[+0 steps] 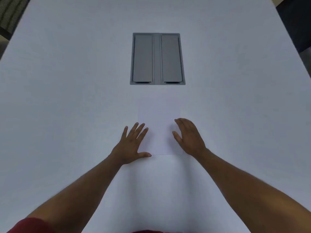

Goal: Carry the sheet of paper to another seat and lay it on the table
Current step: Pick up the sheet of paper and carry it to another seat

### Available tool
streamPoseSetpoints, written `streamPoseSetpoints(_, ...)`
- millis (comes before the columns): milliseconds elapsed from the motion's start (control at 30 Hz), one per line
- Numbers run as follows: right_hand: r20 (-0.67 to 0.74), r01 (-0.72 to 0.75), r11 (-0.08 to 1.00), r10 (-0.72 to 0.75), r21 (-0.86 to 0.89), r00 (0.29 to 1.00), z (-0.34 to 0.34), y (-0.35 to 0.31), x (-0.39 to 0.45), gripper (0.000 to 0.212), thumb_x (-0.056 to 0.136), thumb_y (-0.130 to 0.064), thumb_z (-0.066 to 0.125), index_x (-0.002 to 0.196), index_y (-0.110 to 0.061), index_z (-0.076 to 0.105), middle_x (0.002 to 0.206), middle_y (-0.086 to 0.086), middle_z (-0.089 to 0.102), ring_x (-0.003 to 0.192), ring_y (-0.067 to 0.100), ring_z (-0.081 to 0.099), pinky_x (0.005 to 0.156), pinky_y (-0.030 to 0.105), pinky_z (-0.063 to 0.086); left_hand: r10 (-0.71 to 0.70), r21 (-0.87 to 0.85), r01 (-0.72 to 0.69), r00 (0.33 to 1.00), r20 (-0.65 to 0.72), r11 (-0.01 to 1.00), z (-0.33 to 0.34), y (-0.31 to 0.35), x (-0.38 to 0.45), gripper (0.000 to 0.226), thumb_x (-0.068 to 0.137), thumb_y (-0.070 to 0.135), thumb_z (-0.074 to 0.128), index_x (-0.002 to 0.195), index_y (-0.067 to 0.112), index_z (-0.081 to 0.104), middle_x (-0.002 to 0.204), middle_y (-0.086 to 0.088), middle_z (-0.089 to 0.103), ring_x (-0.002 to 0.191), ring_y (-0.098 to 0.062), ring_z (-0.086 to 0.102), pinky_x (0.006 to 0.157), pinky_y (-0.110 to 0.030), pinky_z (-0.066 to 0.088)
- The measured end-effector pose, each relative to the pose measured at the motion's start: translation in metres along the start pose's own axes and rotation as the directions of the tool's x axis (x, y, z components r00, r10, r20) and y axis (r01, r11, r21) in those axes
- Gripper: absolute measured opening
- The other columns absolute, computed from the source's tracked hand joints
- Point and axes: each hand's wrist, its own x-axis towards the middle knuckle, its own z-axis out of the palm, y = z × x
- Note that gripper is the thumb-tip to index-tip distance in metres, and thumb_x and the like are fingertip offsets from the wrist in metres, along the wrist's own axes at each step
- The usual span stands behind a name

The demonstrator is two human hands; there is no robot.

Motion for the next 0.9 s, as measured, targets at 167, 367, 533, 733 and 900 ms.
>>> streamPoseSetpoints(167,0.083,-0.062,0.998,0.061,0.002,0.995,0.0,0.015,0.057,0.05,0.11,-0.027,0.06,0.153,-0.002,0.053,0.155,0.019,0.056,0.146,0.038,0.05,0.124,0.045,0.038,0.055,0.012,-0.055,0.998,0.019,0.998,0.009,-0.021,0.023,0.115,0.087,0.097,0.03,0.174,0.023,0.012,0.183,0.0,0.001,0.168,-0.025,-0.007,0.134,-0.062,0.001)
streamPoseSetpoints(367,0.131,-0.088,0.996,0.091,-0.028,0.987,0.005,0.032,0.107,0.054,0.11,-0.032,0.059,0.154,-0.002,0.051,0.158,0.019,0.053,0.147,0.039,0.047,0.123,0.048,0.039,0.09,-0.028,-0.089,0.996,0.025,0.996,0.022,-0.033,0.039,0.113,0.087,0.096,0.037,0.174,0.026,0.017,0.183,-0.001,0.004,0.169,-0.025,-0.006,0.134,-0.062,-0.001)
streamPoseSetpoints(533,0.177,-0.058,0.997,0.066,-0.05,0.982,0.015,0.042,0.125,0.072,0.11,-0.044,0.056,0.164,-0.001,0.034,0.174,0.019,0.031,0.162,0.036,0.027,0.133,0.045,0.021,0.108,-0.036,-0.108,0.994,-0.012,0.993,0.031,-0.04,0.04,0.113,0.085,0.094,0.044,0.172,0.024,0.027,0.182,0.0,0.011,0.169,-0.022,0.001,0.134,-0.062,0.001)
streamPoseSetpoints(733,0.187,-0.047,0.992,0.068,-0.115,0.98,0.029,0.052,0.123,0.077,0.112,-0.047,0.05,0.167,0.0,0.024,0.179,0.019,0.016,0.166,0.035,0.016,0.136,0.042,0.012,0.12,-0.057,-0.125,0.989,-0.084,0.991,0.037,-0.041,0.04,0.111,0.085,0.092,0.05,0.169,0.022,0.035,0.181,0.0,0.018,0.169,-0.024,0.009,0.133,-0.064,0.006)
streamPoseSetpoints(900,0.184,-0.046,0.992,0.066,-0.114,0.981,0.032,0.053,0.124,0.078,0.111,-0.046,0.05,0.168,-0.002,0.021,0.179,0.018,0.017,0.166,0.035,0.017,0.135,0.043,0.013,0.116,-0.049,-0.12,0.991,-0.071,0.992,0.037,-0.042,0.041,0.111,0.085,0.092,0.052,0.17,0.023,0.033,0.182,0.0,0.016,0.169,-0.023,0.007,0.133,-0.064,0.004)
